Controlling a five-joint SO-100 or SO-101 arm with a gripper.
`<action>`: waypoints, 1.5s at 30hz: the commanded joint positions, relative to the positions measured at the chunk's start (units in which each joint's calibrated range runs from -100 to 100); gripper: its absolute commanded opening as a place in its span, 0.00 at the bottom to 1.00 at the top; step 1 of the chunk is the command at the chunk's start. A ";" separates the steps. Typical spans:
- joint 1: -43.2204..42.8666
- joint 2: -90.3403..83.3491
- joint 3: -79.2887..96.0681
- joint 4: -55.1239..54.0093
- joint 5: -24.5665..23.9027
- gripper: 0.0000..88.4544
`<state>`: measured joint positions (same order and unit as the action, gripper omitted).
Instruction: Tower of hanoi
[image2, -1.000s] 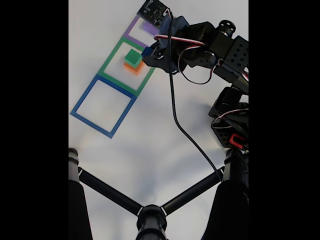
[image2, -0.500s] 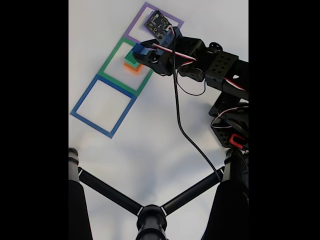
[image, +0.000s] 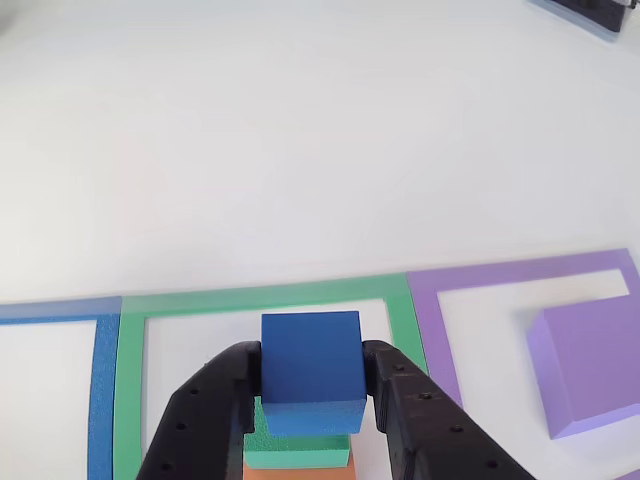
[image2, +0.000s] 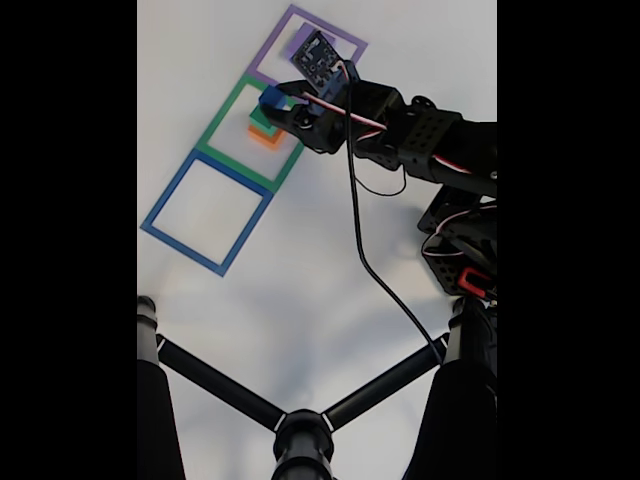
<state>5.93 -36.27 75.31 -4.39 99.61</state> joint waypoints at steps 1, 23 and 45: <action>0.06 2.46 -0.39 -5.04 0.39 0.04; -0.86 9.43 1.79 -13.86 0.39 0.05; 0.36 6.14 0.15 -12.08 0.39 0.29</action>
<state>5.93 -23.51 78.58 -22.60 100.00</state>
